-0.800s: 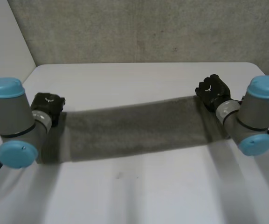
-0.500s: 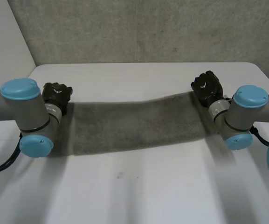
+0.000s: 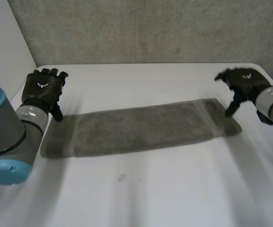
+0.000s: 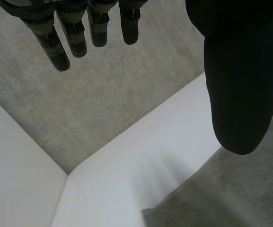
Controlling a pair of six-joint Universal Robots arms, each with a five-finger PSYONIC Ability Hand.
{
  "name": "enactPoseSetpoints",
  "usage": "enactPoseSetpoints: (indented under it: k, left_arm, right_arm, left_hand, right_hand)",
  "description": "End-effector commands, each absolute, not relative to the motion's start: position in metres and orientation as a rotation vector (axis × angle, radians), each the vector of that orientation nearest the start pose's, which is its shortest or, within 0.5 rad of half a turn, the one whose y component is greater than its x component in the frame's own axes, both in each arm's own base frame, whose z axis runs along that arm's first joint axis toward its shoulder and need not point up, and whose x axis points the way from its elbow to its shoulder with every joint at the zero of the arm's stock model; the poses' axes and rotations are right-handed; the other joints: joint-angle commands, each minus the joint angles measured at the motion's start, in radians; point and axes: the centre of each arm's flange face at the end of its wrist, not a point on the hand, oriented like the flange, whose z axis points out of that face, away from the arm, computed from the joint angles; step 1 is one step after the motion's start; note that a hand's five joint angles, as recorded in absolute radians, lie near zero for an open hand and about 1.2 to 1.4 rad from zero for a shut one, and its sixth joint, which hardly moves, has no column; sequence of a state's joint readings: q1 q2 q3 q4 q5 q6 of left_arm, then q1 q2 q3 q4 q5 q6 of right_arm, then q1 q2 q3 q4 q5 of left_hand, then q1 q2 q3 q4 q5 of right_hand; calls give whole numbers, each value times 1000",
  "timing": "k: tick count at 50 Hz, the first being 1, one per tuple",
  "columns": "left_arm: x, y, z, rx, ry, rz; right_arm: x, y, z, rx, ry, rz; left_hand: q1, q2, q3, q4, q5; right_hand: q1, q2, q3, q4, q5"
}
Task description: Fold the laundry
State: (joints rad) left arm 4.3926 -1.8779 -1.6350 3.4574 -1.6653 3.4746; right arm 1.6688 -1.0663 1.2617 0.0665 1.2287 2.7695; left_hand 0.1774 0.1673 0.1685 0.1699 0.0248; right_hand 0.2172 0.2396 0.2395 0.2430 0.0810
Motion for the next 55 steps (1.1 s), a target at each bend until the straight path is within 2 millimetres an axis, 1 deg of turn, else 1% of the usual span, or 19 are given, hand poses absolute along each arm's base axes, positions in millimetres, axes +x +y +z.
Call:
enactPoseSetpoints:
  k: [1, 8, 17, 21, 25, 27, 31, 35, 40, 43, 44, 45, 47, 48, 50, 51, 52, 53, 55]
  left_arm:
    - [-229, -286, 206, 513, 2250, -2174]
    - [-227, -284, 201, 516, 2265, -2158]
    - [-226, -283, 197, 516, 2276, -2142]
    - [-226, -282, 197, 516, 2278, -2143]
    - [-226, -282, 196, 514, 2281, -2136]
    - [-226, -282, 196, 515, 2280, -2139]
    - [-227, -281, 197, 519, 2279, -2142]
    - [-227, -280, 198, 520, 2278, -2144]
    - [-228, -280, 198, 523, 2277, -2148]
    - [-228, -279, 198, 524, 2279, -2146]
    - [-228, -280, 198, 524, 2279, -2146]
    - [-228, -280, 198, 524, 2279, -2146]
    - [-228, -279, 199, 523, 2276, -2150]
    - [-228, -279, 199, 523, 2276, -2150]
    - [-227, -280, 200, 517, 2273, -2152]
    - [-227, -280, 200, 517, 2273, -2153]
    - [-227, -280, 200, 516, 2270, -2153]
    - [-227, -280, 200, 516, 2270, -2153]
    - [-226, -281, 201, 510, 2268, -2156]
  right_arm:
    - [179, -365, 187, -795, 2425, -1610]
    - [165, -384, 142, -765, 2451, -1635]
    - [162, -399, 115, -769, 2419, -1722]
    - [162, -404, 104, -808, 2424, -1734]
    - [155, -407, 112, -834, 2450, -1784]
    - [135, -413, 130, -811, 2523, -1885]
    - [122, -415, 148, -817, 2619, -1985]
    - [107, -416, 161, -940, 2760, -2075]
    - [110, -415, 176, -1011, 2753, -2151]
    - [126, -411, 190, -1024, 2670, -2206]
    - [147, -403, 200, -1044, 2584, -2237]
    - [147, -403, 200, -1045, 2583, -2237]
    - [196, -383, 217, -1084, 2383, -2287]
    - [196, -383, 217, -1084, 2382, -2287]
    - [243, -362, 225, -1152, 2142, -2327]
    - [244, -362, 225, -1152, 2140, -2327]
    - [269, -349, 227, -1204, 2000, -2333]
    - [269, -348, 227, -1205, 1998, -2333]
    - [321, -312, 225, -1328, 1706, -2299]
  left_hand:
    - [-2, 8, 7, 5, -24]
    - [-2, 8, 7, 5, -24]
    - [-2, 8, 7, 5, -24]
    - [-2, 8, 7, 5, -24]
    - [-2, 8, 7, 5, -24]
    - [-2, 8, 7, 5, -24]
    - [-2, 8, 7, 5, -24]
    - [-2, 8, 7, 5, -24]
    - [-2, 8, 7, 5, -24]
    - [-2, 8, 7, 5, -24]
    - [-2, 8, 7, 5, -24]
    - [-2, 8, 7, 5, -24]
    - [-2, 8, 7, 5, -24]
    - [-2, 8, 7, 5, -24]
    - [-2, 8, 7, 5, -24]
    - [-2, 8, 7, 5, -24]
    - [-2, 8, 7, 5, -24]
    - [-2, 8, 7, 5, -24]
    - [-2, 8, 7, 5, -24]
  right_hand:
    - [264, 242, 242, 238, 226]
    - [490, 468, 468, 464, 452]
    - [672, 650, 650, 646, 634]
    - [1177, 1155, 1155, 1152, 1139]
    - [1179, 1157, 1157, 1153, 1141]
    - [1179, 1157, 1157, 1153, 1141]
    - [1179, 1157, 1157, 1153, 1141]
    - [1179, 1157, 1157, 1153, 1141]
    - [1179, 1157, 1157, 1153, 1141]
    - [1179, 1157, 1157, 1153, 1141]
    - [1179, 1157, 1157, 1153, 1141]
    - [1179, 1157, 1157, 1153, 1141]
    - [1179, 1157, 1157, 1153, 1141]
    - [1179, 1157, 1157, 1153, 1141]
    - [1179, 1157, 1157, 1153, 1141]
    - [1179, 1157, 1157, 1153, 1141]
    - [1179, 1157, 1157, 1153, 1141]
    - [1179, 1157, 1157, 1153, 1141]
    - [1179, 1157, 1157, 1153, 1141]
